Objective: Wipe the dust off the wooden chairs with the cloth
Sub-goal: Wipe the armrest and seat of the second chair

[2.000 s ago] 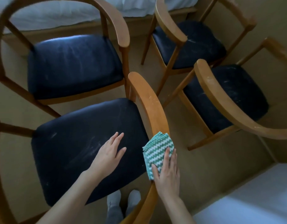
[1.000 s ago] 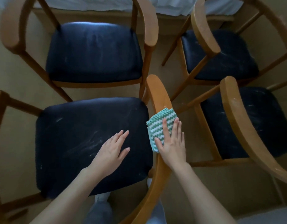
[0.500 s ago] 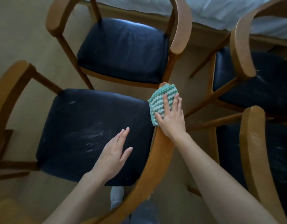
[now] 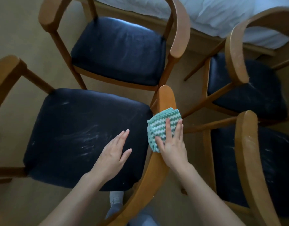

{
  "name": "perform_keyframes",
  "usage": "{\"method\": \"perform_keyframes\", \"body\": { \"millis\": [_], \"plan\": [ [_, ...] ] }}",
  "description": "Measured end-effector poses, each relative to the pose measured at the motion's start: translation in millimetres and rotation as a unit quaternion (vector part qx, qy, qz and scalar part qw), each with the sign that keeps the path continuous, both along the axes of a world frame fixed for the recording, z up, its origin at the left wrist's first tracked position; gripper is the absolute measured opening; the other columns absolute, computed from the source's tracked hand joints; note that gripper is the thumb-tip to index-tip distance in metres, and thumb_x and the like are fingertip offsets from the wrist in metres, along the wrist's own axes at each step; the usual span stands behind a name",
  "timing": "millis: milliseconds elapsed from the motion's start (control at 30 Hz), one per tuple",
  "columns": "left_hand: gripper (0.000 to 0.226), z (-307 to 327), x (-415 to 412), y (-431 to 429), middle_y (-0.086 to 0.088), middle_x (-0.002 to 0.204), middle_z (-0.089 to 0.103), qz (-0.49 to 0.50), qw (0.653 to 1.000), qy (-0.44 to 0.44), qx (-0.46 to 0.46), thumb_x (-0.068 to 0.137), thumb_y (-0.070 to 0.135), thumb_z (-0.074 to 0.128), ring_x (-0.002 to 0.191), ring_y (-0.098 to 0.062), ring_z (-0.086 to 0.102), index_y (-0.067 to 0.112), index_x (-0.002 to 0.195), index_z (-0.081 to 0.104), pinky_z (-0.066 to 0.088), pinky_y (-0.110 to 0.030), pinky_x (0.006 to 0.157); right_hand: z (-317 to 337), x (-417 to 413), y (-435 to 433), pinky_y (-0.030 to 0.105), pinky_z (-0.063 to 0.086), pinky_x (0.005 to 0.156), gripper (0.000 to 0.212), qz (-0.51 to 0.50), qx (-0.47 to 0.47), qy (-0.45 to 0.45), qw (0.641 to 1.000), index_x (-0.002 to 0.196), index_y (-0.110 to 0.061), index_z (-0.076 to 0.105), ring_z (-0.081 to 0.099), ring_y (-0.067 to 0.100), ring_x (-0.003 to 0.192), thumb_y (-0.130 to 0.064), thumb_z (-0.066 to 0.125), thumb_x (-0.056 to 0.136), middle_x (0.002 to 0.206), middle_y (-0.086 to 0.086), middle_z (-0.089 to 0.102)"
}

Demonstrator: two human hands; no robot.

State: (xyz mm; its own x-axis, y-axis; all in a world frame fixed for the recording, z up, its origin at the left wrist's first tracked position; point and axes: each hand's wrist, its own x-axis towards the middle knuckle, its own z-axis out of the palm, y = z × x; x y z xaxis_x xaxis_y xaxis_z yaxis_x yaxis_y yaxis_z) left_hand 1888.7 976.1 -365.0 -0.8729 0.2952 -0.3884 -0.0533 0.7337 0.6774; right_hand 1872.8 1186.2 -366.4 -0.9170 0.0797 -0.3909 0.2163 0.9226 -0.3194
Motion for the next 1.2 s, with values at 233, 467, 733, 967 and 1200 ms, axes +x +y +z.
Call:
{"method": "perform_keyframes", "body": {
  "millis": [233, 467, 733, 967, 1200],
  "plan": [
    [0.061, -5, -11, 10, 0.008, 0.157, 0.013, 0.007, 1.0, 0.004, 0.007, 0.098, 0.036, 0.038, 0.143, -0.003, 0.01, 0.03, 0.149, 0.005, 0.011, -0.025, 0.118, -3, -118, 11, 0.046, 0.016, 0.115, 0.074, -0.008, 0.001, -0.016, 1.0, 0.148, -0.027, -0.018, -0.006, 0.034, 0.145, -0.052, 0.03, 0.098, 0.155, 0.017, -0.02],
    [0.059, 2, -51, 46, 0.001, 0.156, 0.018, 0.033, 0.998, 0.049, -0.006, 0.098, 0.032, 0.042, 0.143, -0.009, 0.014, 0.024, 0.15, 0.014, 0.011, -0.025, 0.115, -1, -147, 17, 0.047, 0.022, 0.112, 0.072, 0.013, -0.033, -0.016, 0.999, 0.149, -0.026, -0.014, 0.008, 0.035, 0.144, -0.051, 0.029, 0.098, 0.156, 0.019, -0.008],
    [0.056, 10, -52, 95, 0.005, 0.157, 0.012, 0.145, 0.986, 0.073, 0.042, 0.098, 0.032, 0.04, 0.142, -0.004, 0.008, 0.025, 0.149, 0.018, 0.011, -0.025, 0.113, -14, -27, 40, 0.045, 0.048, 0.094, 0.075, -0.006, -0.176, 0.012, 0.984, 0.141, -0.034, -0.031, 0.052, 0.028, 0.117, -0.048, 0.029, 0.098, 0.156, 0.016, 0.009],
    [0.057, 5, -38, 115, 0.007, 0.156, 0.017, 0.131, 0.989, 0.047, 0.039, 0.097, 0.033, 0.039, 0.139, 0.002, 0.012, 0.027, 0.149, 0.015, 0.016, -0.029, 0.114, -29, -6, 43, 0.036, 0.049, 0.092, 0.073, -0.08, -0.377, 0.034, 0.922, 0.139, -0.046, -0.028, 0.045, 0.019, 0.125, -0.047, 0.033, 0.098, 0.158, -0.001, 0.006],
    [0.066, -9, -19, 133, 0.013, 0.157, 0.005, 0.102, 0.993, 0.033, -0.047, 0.091, 0.051, 0.03, 0.142, -0.001, 0.003, 0.035, 0.145, -0.004, 0.007, -0.031, 0.118, -51, -132, 55, 0.043, 0.029, 0.112, 0.077, -0.121, -0.46, -0.005, 0.879, 0.15, -0.024, 0.017, 0.037, 0.024, 0.134, -0.055, 0.044, 0.084, 0.15, 0.008, 0.03]
  ]
}}
